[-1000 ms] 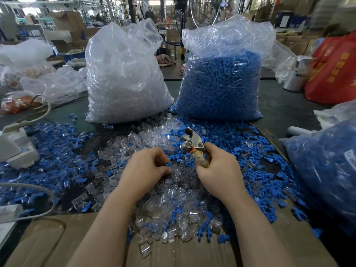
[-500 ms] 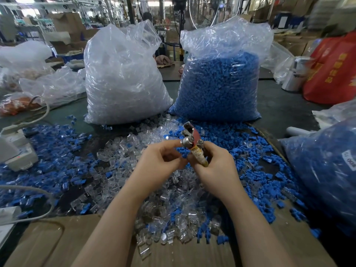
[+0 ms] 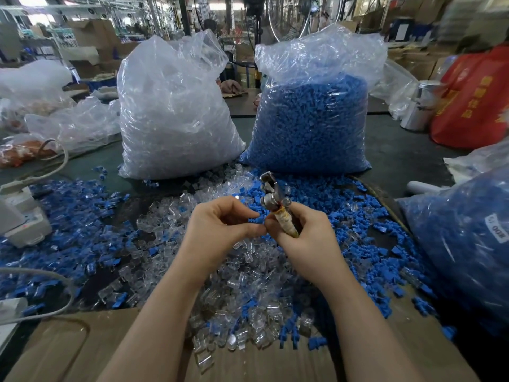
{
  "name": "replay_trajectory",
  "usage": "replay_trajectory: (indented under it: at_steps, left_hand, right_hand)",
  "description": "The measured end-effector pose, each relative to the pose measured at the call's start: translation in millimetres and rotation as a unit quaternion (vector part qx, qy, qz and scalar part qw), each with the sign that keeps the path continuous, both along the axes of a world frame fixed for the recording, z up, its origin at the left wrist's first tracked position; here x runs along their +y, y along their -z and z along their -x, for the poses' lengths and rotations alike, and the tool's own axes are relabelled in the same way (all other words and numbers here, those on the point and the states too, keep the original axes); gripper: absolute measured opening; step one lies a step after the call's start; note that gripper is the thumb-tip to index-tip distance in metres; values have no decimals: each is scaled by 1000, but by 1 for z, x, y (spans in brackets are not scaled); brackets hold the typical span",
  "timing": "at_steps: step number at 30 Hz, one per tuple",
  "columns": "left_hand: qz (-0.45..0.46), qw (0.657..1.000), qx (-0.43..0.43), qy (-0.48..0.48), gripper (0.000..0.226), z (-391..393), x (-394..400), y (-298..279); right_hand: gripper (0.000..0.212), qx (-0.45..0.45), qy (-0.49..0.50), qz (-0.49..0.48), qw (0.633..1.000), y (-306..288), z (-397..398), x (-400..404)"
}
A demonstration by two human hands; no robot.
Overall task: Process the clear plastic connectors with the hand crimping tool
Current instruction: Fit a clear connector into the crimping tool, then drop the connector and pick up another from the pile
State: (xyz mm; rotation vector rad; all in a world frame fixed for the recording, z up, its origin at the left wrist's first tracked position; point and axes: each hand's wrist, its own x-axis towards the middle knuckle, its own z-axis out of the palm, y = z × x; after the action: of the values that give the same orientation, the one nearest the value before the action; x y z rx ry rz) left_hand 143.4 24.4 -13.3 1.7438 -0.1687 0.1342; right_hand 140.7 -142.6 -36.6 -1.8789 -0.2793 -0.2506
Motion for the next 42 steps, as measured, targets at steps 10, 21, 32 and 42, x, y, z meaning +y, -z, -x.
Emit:
replay_trajectory:
  at_steps: [10, 21, 32, 42]
  left_hand:
    - [-126, 991, -46, 9, 24, -2, 0, 2]
    - [-468, 883, 31, -23, 20, -12, 9, 25]
    - [-222, 968, 60, -104, 17, -11, 5, 21]
    - [-32, 997, 62, -29, 23, -4, 4, 9]
  right_hand:
    - [14, 10, 13, 34, 999, -1, 0, 0]
    - [16, -26, 93, 74, 993, 4, -1, 1]
    - [8, -17, 85, 62, 994, 2, 0, 5]
    - [18, -22, 57, -48, 997, -2, 0, 5]
